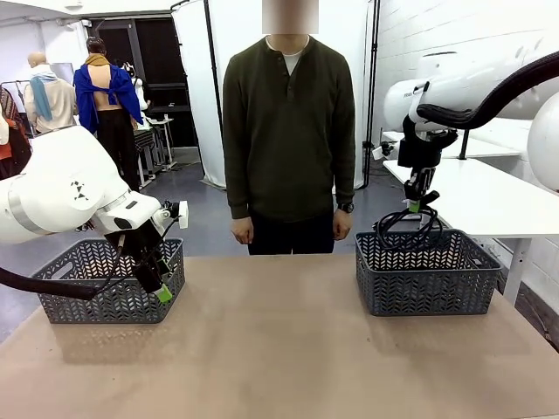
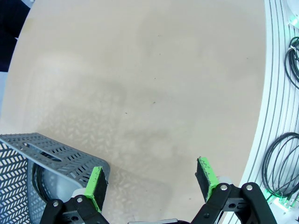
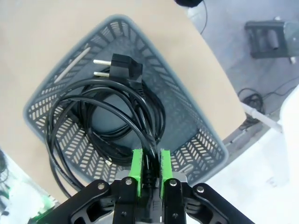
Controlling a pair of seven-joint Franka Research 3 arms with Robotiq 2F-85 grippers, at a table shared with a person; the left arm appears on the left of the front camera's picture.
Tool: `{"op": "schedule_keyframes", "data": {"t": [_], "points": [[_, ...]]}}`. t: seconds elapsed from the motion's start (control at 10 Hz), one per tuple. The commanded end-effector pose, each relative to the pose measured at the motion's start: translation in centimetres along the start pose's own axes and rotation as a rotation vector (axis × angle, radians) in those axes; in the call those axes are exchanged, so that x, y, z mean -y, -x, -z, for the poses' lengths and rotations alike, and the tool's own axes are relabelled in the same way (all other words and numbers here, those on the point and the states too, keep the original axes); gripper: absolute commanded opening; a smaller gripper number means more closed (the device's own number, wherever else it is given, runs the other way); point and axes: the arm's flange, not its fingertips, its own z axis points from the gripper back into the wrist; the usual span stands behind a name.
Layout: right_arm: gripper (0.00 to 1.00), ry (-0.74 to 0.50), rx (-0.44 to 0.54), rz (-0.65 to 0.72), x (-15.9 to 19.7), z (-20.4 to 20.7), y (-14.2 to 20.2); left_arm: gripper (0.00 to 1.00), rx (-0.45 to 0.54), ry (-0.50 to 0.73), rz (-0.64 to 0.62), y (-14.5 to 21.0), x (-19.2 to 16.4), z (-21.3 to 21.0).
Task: Organize the cables according to human instructions.
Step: Pick up a bundle of cables and place it in the basket indicated by the human.
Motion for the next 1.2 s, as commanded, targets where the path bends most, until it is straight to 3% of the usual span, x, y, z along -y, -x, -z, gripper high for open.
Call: {"op": "schedule_keyframes", "data": {"t": [0.0,0.1,0.6,1.1], "points": [[0.0,0.007,0.06,-0.031,-0.4,0.5,0.7,1.0,-0.005,0.003,0.001,-0.1,0.0,-0.1],[0.0,0.0,0.0,0.0,0.0,0.0,0.0,1.0,-0.005,0.003,0.001,-0.1,0.0,-0.1],[0.0,0.001,0.002,-0.006,0.0,0.3,0.0,1.0,-0.005,0.003,0.001,-0.1,0.0,-0.1],[0.0,-0.038,0.071,-0.181,1.8,2.3,0.0,1.0,-0.005,0.003,0.001,-0.1,0.0,-0.1]]}}
